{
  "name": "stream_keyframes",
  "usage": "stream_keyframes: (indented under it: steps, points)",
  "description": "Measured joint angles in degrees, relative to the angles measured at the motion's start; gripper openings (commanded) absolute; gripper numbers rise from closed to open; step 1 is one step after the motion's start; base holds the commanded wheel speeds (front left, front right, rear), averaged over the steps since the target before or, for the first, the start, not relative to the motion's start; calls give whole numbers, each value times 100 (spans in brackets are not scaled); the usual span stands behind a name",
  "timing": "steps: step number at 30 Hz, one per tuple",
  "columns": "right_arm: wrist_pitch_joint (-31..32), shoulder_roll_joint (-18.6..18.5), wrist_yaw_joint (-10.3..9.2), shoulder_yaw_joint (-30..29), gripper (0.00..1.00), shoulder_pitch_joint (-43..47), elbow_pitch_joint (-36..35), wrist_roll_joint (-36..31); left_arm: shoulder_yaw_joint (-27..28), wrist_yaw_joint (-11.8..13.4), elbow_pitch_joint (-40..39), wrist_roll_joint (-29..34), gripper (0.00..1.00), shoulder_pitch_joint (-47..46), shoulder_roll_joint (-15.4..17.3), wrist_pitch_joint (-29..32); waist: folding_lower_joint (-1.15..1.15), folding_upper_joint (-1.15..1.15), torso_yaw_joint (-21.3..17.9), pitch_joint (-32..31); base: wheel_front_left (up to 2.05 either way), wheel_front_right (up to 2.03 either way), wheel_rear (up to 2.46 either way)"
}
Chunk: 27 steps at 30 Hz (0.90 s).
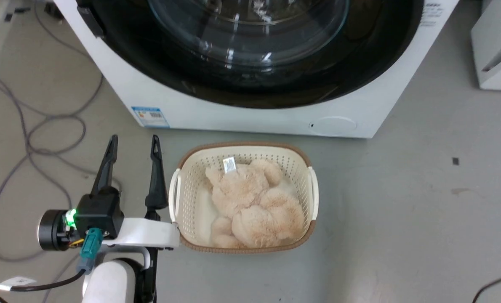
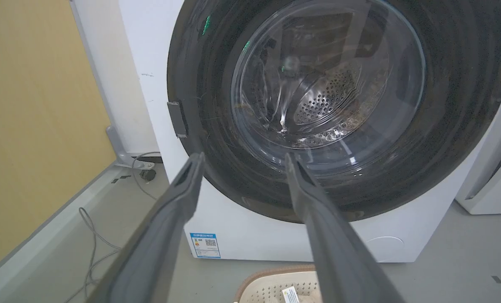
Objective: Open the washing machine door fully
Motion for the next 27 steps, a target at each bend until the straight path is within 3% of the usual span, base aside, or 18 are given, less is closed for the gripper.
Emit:
stream_keyframes:
  steps: [14, 27]
  points:
    - [199, -416, 0, 775, 0, -1515, 995, 458, -52, 138, -77, -101, 100, -306, 0, -175, 0, 0, 215, 595, 0, 0, 0]
    - [610, -621, 0, 1615, 0, -2271, 1464, 1201, -176, 258, -92, -182, 100, -515, 0, -321, 0, 0, 388, 950, 0, 0, 0]
